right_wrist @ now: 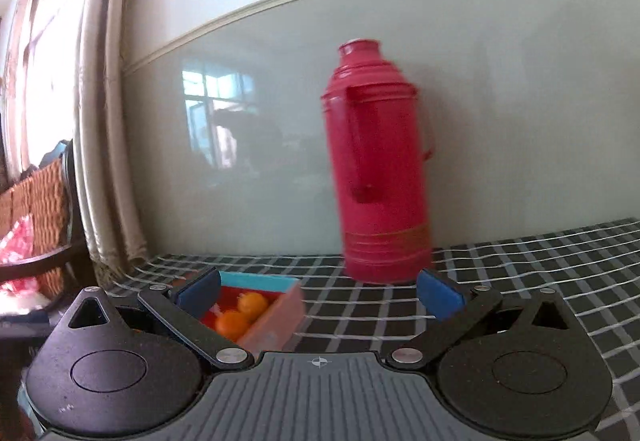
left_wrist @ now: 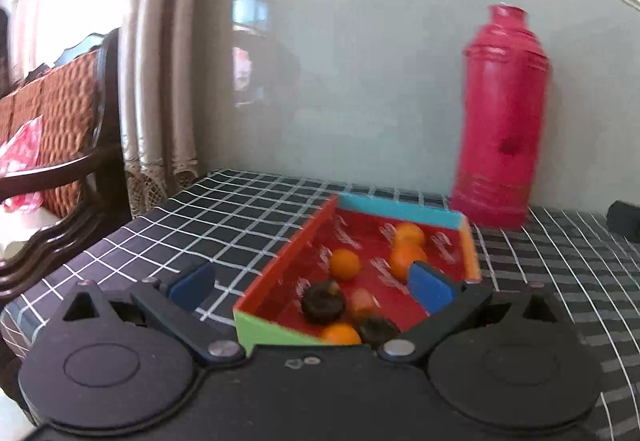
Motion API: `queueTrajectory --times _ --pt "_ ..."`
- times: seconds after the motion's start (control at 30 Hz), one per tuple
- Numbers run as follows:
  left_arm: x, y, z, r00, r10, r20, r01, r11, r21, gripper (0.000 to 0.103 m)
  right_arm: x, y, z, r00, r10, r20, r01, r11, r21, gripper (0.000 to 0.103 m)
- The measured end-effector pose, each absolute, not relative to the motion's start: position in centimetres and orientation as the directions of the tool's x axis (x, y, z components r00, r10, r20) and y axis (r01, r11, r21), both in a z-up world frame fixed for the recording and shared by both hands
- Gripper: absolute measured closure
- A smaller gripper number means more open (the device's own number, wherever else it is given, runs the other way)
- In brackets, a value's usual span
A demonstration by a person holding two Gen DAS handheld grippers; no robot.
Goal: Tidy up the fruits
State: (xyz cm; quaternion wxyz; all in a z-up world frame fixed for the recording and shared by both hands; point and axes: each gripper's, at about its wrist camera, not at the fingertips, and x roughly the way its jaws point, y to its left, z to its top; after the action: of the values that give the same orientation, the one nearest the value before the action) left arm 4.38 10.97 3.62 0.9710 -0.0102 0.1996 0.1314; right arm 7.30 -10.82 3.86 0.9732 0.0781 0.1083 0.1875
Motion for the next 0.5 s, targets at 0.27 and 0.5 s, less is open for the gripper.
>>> queueTrajectory --times 0.27,0.5 --pt "-4.5 8.8 4.7 0.913 0.154 -0.377 -0.182 0.982 -0.04 0.006 -1.9 -15.6 4.8 0.938 0.308 -0.159 -0.302 0.951 0.061 0.0" --pt "-8.9 6.8 5.4 0.945 0.152 -0.289 -0.16 0.987 -0.004 0.006 -6.8 -17.4 4.1 0.942 0.284 -0.181 -0.282 0.959 0.036 0.0"
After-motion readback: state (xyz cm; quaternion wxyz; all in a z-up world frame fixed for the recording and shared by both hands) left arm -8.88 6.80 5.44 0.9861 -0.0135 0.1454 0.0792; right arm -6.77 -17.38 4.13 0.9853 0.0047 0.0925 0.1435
